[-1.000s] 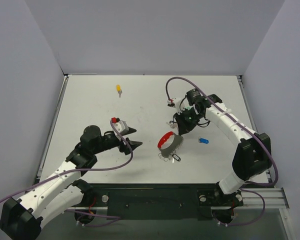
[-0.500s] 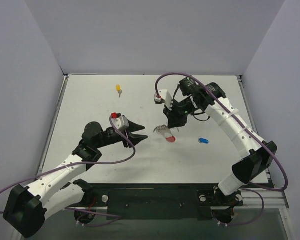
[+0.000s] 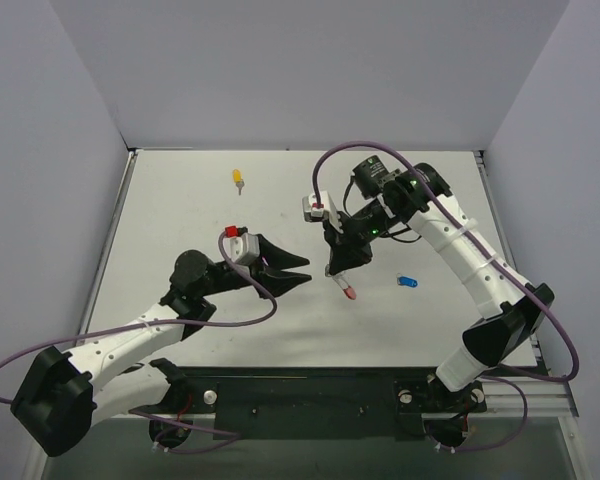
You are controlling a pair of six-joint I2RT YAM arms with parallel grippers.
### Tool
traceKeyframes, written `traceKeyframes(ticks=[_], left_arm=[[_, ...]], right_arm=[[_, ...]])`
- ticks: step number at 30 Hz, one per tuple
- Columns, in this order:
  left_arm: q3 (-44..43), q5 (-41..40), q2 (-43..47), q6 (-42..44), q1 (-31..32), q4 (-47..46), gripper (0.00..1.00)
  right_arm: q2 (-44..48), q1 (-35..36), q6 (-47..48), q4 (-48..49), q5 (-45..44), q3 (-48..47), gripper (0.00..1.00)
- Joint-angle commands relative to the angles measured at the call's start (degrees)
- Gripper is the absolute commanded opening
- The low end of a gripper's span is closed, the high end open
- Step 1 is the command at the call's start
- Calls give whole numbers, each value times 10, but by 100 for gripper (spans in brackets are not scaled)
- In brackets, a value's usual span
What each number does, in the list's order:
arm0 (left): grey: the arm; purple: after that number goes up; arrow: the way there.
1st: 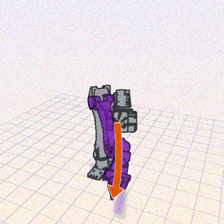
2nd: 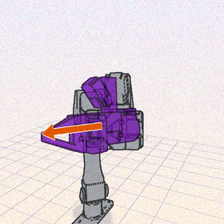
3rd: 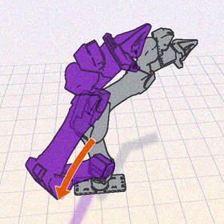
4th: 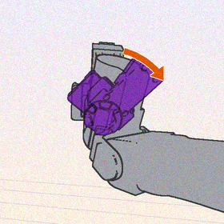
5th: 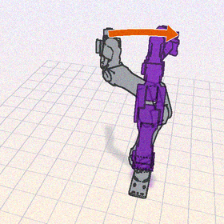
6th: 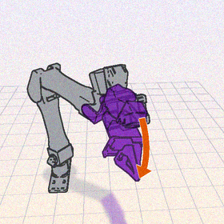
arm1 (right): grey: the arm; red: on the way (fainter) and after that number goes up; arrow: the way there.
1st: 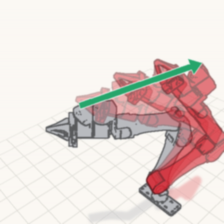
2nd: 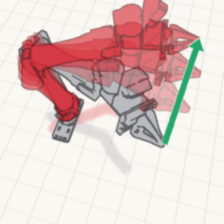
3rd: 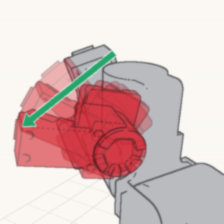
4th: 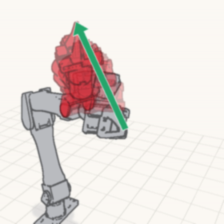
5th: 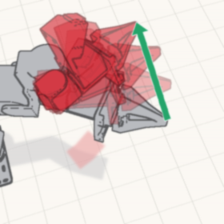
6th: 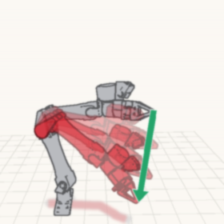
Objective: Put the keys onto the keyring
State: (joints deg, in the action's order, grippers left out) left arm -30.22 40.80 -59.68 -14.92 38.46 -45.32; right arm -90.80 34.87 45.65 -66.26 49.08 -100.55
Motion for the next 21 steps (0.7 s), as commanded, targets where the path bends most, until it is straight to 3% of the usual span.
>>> traceKeyframes(ticks=[1,7,21], left_arm=[[0,7,-17,-29,15,-64,46],[-5,11,-26,-30,23,-48,41],[-26,-10,-36,17,46,31,38]], right_arm=[[-11,17,28,-35,51,-21,0],[-17,25,27,-36,51,-25,0],[-19,29,27,-39,56,-26,0]])
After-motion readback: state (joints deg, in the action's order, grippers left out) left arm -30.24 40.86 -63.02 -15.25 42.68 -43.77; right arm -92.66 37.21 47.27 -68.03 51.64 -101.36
